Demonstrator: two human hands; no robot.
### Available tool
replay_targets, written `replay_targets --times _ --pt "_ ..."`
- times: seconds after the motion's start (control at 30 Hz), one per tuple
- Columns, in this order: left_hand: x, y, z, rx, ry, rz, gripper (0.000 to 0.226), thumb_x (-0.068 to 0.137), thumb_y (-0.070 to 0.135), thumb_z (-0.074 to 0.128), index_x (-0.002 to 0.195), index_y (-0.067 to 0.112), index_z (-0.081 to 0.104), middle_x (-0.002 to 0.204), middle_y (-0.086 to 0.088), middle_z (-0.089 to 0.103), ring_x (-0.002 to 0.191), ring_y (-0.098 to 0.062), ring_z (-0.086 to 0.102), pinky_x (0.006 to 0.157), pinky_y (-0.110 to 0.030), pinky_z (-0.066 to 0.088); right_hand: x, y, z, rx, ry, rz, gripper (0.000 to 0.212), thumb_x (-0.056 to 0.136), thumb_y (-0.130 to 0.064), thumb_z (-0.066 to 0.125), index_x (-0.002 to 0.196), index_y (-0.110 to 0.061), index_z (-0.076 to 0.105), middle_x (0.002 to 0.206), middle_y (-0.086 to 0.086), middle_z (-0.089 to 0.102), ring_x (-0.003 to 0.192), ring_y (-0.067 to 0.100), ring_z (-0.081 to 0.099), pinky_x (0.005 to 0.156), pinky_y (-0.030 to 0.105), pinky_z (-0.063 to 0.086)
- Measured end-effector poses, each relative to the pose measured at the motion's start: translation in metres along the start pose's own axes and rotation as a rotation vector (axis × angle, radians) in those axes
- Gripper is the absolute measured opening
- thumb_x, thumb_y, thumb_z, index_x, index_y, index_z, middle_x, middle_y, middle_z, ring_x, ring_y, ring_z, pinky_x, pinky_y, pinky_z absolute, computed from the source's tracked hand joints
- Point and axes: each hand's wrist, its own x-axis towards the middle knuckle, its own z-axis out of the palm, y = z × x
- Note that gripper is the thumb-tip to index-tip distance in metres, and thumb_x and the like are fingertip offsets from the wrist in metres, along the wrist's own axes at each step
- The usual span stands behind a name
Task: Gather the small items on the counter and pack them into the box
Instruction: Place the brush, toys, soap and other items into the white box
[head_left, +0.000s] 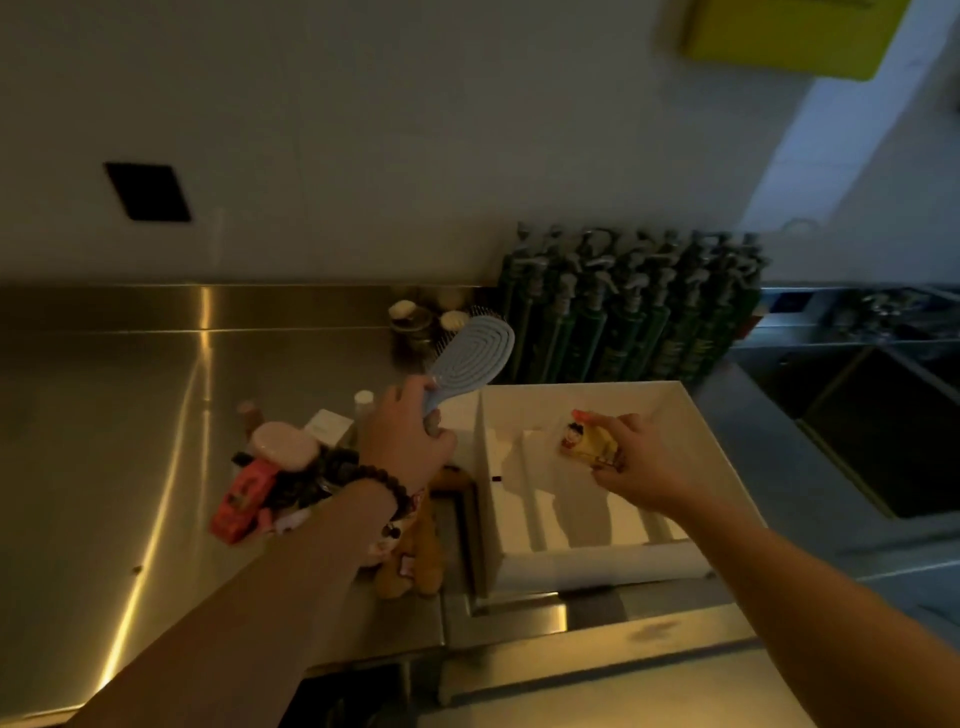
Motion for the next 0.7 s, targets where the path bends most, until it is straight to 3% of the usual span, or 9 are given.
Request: replay_targets --times 0.13,0.23,0.33,0.43,0.53,0.7 --pt "0.003 0.003 0.015 -0.021 0.051 -0.009 0.049 0.070 0.020 0.064 0.112 0.035 0.042 0.099 0.004 0.043 0.081 -0.013 0.048 0.063 -0.026 0.040 0.027 0.026 0.012 -0.231 -0.136 -0.181 0.070 0.080 -0.042 0.064 0.139 -0.048 0.026 0.135 -0.004 0.043 0.126 0.023 0.039 0.106 0.042 0.030" --pt "0.009 0.009 0.020 -0.011 0.089 -0.013 0.051 0.070 0.020 0.065 0.116 0.030 0.044 0.102 0.002 0.043 0.088 -0.017 0.048 0.073 -0.034 0.044 0.045 0.037 0.025 -0.309 -0.196 -0.310 0.068 0.086 -0.047 0.058 0.143 -0.049 0.021 0.147 -0.003 0.032 0.137 0.026 0.026 0.113 0.046 0.023" --pt "0.014 0.019 0.022 0.006 0.116 -0.009 0.051 0.069 0.020 0.065 0.115 0.030 0.045 0.104 0.001 0.045 0.091 -0.019 0.050 0.076 -0.039 0.048 0.053 0.049 0.042 -0.388 -0.258 -0.417 0.076 0.092 -0.041 0.051 0.147 -0.047 -0.001 0.159 -0.001 0.007 0.146 0.030 0.002 0.117 0.052 0.006" --pt "0.019 0.033 0.026 0.003 0.130 0.016 0.051 0.068 0.021 0.065 0.114 0.032 0.044 0.107 0.001 0.047 0.090 -0.017 0.051 0.075 -0.039 0.049 0.053 0.061 0.056 -0.412 -0.323 -0.477 0.088 0.093 -0.048 0.044 0.139 -0.044 -0.031 0.154 -0.002 -0.026 0.141 0.026 -0.025 0.110 0.050 -0.017" --pt "0.024 0.044 0.031 -0.007 0.125 0.056 0.050 0.070 0.021 0.065 0.114 0.032 0.043 0.106 0.002 0.047 0.087 -0.011 0.049 0.069 -0.026 0.042 0.052 0.065 0.068 -0.391 -0.385 -0.454 0.089 0.090 -0.066 0.031 0.131 -0.040 -0.043 0.150 -0.001 -0.037 0.137 0.026 -0.031 0.109 0.047 -0.019" --pt "0.026 0.061 0.042 -0.032 0.094 0.086 0.049 0.072 0.018 0.065 0.112 0.035 0.043 0.104 0.005 0.044 0.080 0.002 0.046 0.059 -0.010 0.030 0.056 0.062 0.081 -0.384 -0.390 -0.412 0.088 0.088 -0.070 0.026 0.132 -0.032 -0.041 0.152 0.000 -0.035 0.137 0.027 -0.033 0.114 0.053 -0.015"
